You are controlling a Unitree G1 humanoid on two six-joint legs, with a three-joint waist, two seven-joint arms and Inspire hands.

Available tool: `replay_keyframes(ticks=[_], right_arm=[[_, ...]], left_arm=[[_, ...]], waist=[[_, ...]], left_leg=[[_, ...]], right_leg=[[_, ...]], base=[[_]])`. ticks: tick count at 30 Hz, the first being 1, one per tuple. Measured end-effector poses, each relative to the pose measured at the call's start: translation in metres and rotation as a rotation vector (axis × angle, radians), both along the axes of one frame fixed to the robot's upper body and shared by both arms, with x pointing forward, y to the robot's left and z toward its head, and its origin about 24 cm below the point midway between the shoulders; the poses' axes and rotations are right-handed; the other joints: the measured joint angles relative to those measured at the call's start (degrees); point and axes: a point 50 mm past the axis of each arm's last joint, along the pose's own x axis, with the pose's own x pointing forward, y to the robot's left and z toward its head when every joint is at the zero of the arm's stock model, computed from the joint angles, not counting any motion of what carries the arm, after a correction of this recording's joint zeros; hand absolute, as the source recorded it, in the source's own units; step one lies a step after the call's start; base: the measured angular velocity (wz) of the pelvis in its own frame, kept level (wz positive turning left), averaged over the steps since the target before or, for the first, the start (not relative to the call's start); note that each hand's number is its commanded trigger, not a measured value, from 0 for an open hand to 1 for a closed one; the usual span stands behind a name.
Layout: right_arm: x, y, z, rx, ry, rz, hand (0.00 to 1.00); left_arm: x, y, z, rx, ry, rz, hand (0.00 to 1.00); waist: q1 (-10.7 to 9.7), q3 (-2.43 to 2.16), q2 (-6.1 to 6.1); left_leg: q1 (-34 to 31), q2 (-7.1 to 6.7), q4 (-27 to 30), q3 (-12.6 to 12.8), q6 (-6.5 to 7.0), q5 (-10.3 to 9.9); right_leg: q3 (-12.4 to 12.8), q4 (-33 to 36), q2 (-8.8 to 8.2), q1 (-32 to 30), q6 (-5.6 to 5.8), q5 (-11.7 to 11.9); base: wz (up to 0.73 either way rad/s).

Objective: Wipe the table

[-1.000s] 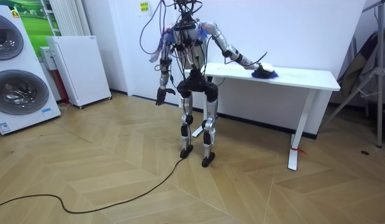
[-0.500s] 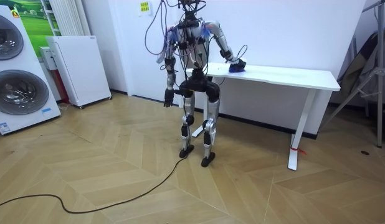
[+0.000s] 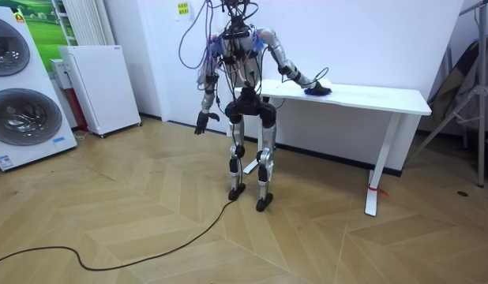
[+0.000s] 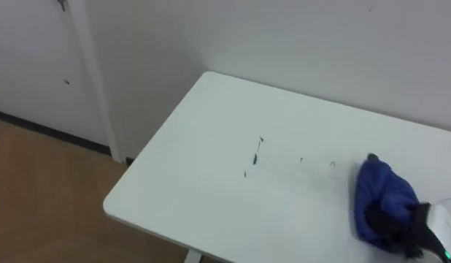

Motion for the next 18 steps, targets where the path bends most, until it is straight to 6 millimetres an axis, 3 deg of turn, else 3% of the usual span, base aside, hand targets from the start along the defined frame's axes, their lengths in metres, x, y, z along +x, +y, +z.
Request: replay_keyframes(ticks=[5, 10, 12, 14, 15, 16, 17, 18], right_arm=[[-0.002, -0.002, -0.001, -0.002, 0.014, -0.02, 1.0], [0.04, 0.022, 0.0, 0.014, 0.017, 0.032, 1.0], [0.061, 0.045, 0.002, 0.005, 0.029, 0.131, 1.0], [0.092, 0.106, 0.008, 0.032, 0.011, 0.41, 1.0], [0.098, 0.121, 0.011, 0.036, 0.002, 0.483, 1.0], [0.112, 0.154, 0.016, 0.068, -0.025, 0.598, 1.0], [0.124, 0.178, 0.022, 0.117, -0.048, 0.676, 1.0], [0.128, 0.185, 0.024, 0.136, -0.056, 0.7, 1.0]], left_arm=[[0.011, -0.005, -0.002, -0.016, -0.031, -0.007, 0.0], [0.022, -0.025, -0.01, -0.061, -0.038, -0.08, 0.0], [0.02, -0.032, -0.014, -0.077, -0.017, -0.083, 0.0], [0.019, -0.037, -0.016, -0.086, -0.006, -0.084, 0.0], [0.02, -0.039, -0.016, -0.09, -0.007, -0.077, 0.0], [0.022, -0.043, -0.017, -0.1, -0.014, -0.076, 0.0], [0.028, -0.048, -0.018, -0.112, -0.028, -0.088, 0.0], [0.033, -0.05, -0.018, -0.117, -0.041, -0.096, 0.0]], waist=[[-1.23, 0.0, -0.03], [2.31, 0.13, 0.67], [4.01, 0.27, 1.06], [6.35, 0.8, 1.13], [6.72, 0.87, 1.06], [6.86, 1.06, 0.92], [6.95, 1.71, 0.63], [7.08, 1.88, 0.49]], left_leg=[[0.56, 0.01, 0.21, 0.57, 0.19, -0.15], [0.38, 1.07, 0.05, 3.86, -0.25, -0.31], [0.29, 1.4, -0.19, 4.25, -0.67, -0.58], [-0.11, 2.14, -0.29, 3.81, -1.23, -0.93], [-0.27, 2.13, -0.29, 3.3, -1.26, -0.94], [-0.98, 2.06, -0.14, 2.27, -1.29, -0.91], [-1.84, 1.86, 0.13, 1.75, -1.66, -0.48], [-2.17, 1.8, 0.19, 1.51, -1.83, -0.28]], right_leg=[[0.16, -0.29, -0.06, 0.41, 0.35, 0.24], [1.68, -0.19, 0.59, -1.55, 0.36, 0.36], [1.47, 0.05, 1.32, -2.91, -0.43, 0.86], [1.12, 0.79, 2.57, -4.89, -1.51, 1.58], [1.09, 0.74, 2.76, -5.17, -1.73, 1.71], [0.68, 0.71, 2.69, -5.73, -1.9, 1.71], [-0.04, 0.56, 2.52, -5.92, -2.32, 1.39], [-0.1, 0.58, 2.48, -6.09, -2.35, 1.2]], base=[[-0.14], [-0.58], [-0.9], [-0.85], [-0.32], [0.19], [0.41], [0.66]])
